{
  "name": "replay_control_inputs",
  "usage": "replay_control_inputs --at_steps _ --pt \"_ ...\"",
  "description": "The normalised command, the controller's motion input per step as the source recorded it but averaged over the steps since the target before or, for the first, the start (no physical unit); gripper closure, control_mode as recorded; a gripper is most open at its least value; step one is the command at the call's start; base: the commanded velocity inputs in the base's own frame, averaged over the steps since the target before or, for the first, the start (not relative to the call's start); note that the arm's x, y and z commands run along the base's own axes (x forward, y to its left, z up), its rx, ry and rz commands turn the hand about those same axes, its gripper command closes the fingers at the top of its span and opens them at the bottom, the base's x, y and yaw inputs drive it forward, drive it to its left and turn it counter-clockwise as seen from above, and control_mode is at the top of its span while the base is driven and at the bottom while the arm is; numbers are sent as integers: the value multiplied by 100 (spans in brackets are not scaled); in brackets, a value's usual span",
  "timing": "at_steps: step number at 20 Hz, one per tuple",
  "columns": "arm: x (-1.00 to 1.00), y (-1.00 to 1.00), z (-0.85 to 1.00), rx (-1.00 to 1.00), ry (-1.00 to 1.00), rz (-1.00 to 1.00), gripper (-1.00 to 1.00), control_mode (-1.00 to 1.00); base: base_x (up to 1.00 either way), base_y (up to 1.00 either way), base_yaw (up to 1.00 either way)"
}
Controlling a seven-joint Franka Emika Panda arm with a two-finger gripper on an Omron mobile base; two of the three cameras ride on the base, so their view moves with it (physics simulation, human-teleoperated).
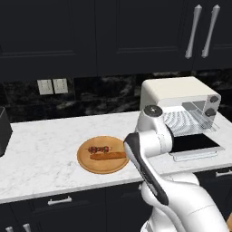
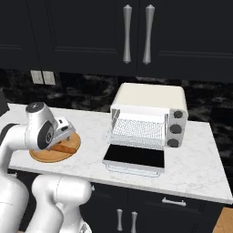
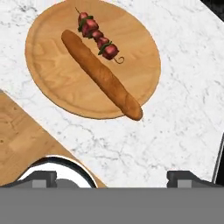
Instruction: Pick up the kebab skewer and baguette bread, and place them inside the toaster oven. Close the toaster oven door and start by setting the timer.
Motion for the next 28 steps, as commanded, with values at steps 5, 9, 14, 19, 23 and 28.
replay_control_inputs --at_steps 5,9,14,19,23,28 --pt "62 98 -43 2 9 22 -100 -100 0 0 0" --pt "56 71 -46 0 18 19 -100 -100 0 0 0" --pt "30 33 -30 0 21 15 -100 -100 0 0 0" --pt "18 0 -8 0 11 12 -100 -100 0 0 0" --pt "9 0 -8 0 1 6 -100 -100 0 0 0" --pt "9 -1 -31 -2 0 2 -100 -100 0 0 0"
